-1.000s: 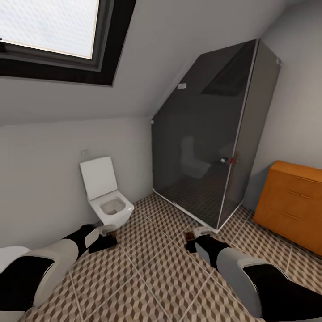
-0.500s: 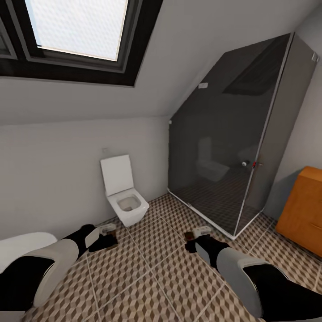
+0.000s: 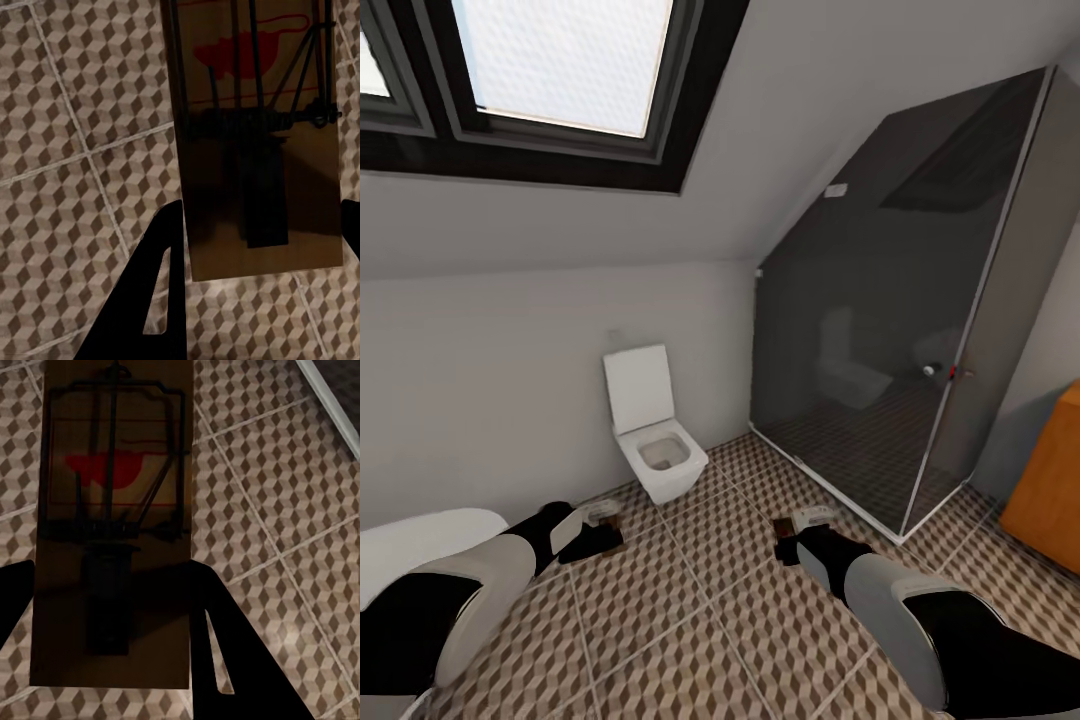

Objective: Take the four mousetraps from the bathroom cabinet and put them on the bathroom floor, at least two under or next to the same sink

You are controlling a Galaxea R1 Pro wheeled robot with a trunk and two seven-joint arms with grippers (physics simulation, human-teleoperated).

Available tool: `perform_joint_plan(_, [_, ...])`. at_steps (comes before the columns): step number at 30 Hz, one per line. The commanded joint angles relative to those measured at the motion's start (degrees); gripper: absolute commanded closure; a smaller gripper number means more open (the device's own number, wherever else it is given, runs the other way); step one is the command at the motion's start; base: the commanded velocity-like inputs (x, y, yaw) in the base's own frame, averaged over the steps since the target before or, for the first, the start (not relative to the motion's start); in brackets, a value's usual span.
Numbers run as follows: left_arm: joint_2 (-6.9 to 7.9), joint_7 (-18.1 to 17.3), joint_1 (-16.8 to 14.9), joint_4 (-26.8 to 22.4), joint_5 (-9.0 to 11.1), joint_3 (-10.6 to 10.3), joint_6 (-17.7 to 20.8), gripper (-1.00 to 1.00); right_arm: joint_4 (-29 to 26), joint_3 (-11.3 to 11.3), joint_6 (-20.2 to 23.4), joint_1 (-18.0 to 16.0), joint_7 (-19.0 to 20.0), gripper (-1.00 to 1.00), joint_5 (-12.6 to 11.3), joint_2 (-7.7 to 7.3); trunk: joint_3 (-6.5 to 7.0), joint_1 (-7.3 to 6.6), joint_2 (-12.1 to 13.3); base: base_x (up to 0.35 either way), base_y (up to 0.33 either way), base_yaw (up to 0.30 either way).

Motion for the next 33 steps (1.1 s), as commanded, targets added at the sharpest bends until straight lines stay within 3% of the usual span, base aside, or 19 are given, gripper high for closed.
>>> perform_joint_plan(1, [0.02, 0.2, 0.0, -0.1, 0.5, -0.5, 0.3, 1.00, 0.0, 0.3, 0.3, -0.1, -0.1, 1.00, 0.3, 0.02, -0.10, 0.02, -0.1, 0.000, 0.000, 0.268])
perform_joint_plan(33, [-0.07, 0.2, 0.0, -0.1, 0.5, -0.5, 0.1, 1.00, 0.0, 0.3, 0.3, -0.1, -0.2, 1.00, 0.3, 0.02, -0.10, 0.02, -0.1, 0.000, 0.000, 0.278])
